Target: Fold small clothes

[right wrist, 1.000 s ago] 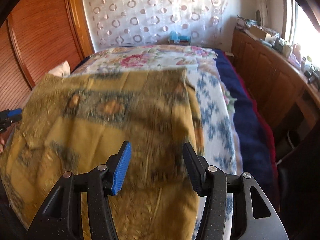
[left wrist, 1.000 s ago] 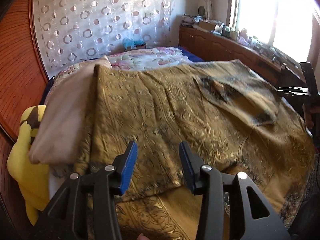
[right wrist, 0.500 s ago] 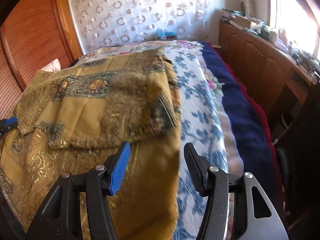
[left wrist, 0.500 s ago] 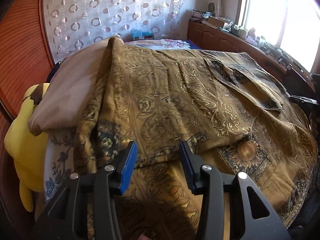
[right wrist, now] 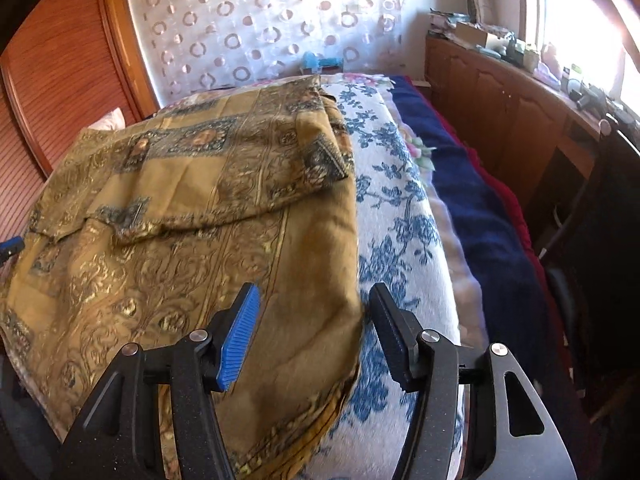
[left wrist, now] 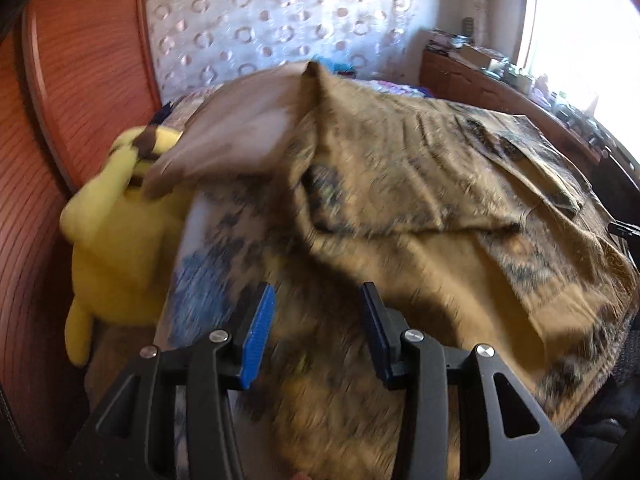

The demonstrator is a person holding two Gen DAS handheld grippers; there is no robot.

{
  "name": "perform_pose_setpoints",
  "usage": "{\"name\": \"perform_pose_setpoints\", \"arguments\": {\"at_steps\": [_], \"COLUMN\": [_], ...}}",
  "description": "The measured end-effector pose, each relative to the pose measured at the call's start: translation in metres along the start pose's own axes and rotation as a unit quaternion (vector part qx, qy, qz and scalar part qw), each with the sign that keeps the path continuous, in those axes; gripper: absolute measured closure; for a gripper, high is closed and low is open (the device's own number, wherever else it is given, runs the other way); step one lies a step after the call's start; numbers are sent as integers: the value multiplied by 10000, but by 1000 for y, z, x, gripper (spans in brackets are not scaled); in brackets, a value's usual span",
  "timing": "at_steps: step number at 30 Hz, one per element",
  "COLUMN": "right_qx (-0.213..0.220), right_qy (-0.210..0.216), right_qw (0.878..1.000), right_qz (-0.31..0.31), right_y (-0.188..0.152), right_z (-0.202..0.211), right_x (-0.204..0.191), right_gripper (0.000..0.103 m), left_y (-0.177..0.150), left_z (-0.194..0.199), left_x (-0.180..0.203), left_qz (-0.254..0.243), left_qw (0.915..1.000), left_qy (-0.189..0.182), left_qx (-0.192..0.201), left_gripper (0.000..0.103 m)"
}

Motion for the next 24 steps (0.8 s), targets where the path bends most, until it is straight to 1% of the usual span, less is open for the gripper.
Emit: {"name": "perform_pose_setpoints", "arguments": {"at_steps": [1, 2, 3, 5, 6, 7, 8, 9, 10, 11, 14, 18, 19, 20, 22, 24], "right_qx": [-13, -21, -46, -79, -93, -110, -117, -128, -119, -88, 135, 511, 600, 655, 743, 720], "right_qy": [-27, -39, -40, -19, -9, 18, 57, 105, 130, 150, 276, 409, 448, 480, 558, 545], "right_qw": [10000, 9999, 9999, 9998, 9997, 9996, 9995, 9995, 9994, 9993, 9988, 9968, 9962, 9957, 9948, 9949], "right_qz": [55, 100, 150, 193, 227, 268, 276, 282, 307, 332, 377, 449, 452, 437, 422, 458], "right_y": [-2, -4, -6, -9, -10, -12, -12, -12, -11, -11, -3, 22, 29, 34, 46, 51], "right_z": [1, 3, 5, 8, 9, 9, 10, 11, 12, 13, 26, 57, 66, 72, 84, 89], "right_x": [-2, -2, -3, -4, -4, -4, -4, -4, -6, -8, -15, -22, -22, -22, -22, -23], "right_gripper": [51, 58, 63, 82, 87, 95, 98, 99, 100, 100, 101, 101, 101, 101, 101, 101], "left_y": [-7, -13, -17, -25, -27, -30, -32, -34, -36, -36, -29, -9, -4, 0, 5, 3], "left_z": [2, 3, 6, 11, 13, 16, 18, 19, 20, 20, 32, 73, 82, 89, 96, 95], "left_x": [-3, -6, -7, -6, -5, -2, 2, 5, 7, 8, 5, -6, -9, -10, -12, -11], "left_qz": [67, 136, 152, 186, 209, 211, 158, 106, 74, 58, 133, 350, 365, 307, 216, 72], "left_qw": [10000, 9998, 9999, 9998, 9997, 9994, 9992, 9992, 9992, 9991, 9985, 9943, 9932, 9929, 9932, 9951], "left_qy": [18, -3, -9, -70, -141, -272, -373, -393, -386, -404, -428, -432, -460, -438, -263, -190], "left_qx": [-54, -116, -74, -65, -53, -21, 13, 34, 48, 79, 314, 913, 1004, 1061, 1109, 964], "left_gripper": [60, 60, 60, 60, 61, 61, 70, 76, 87, 102, 103, 103, 103, 103, 103, 102]}}
Point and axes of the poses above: each gripper's, at about its wrist camera, not at the fingertips, and z roughly against the way its jaws point, x to its right, y to its top, the point moved 3 cm from there along -z, roughly the way its jaws point, and after that the axes turned 7 degrees about -z, right-handed, at the moved point
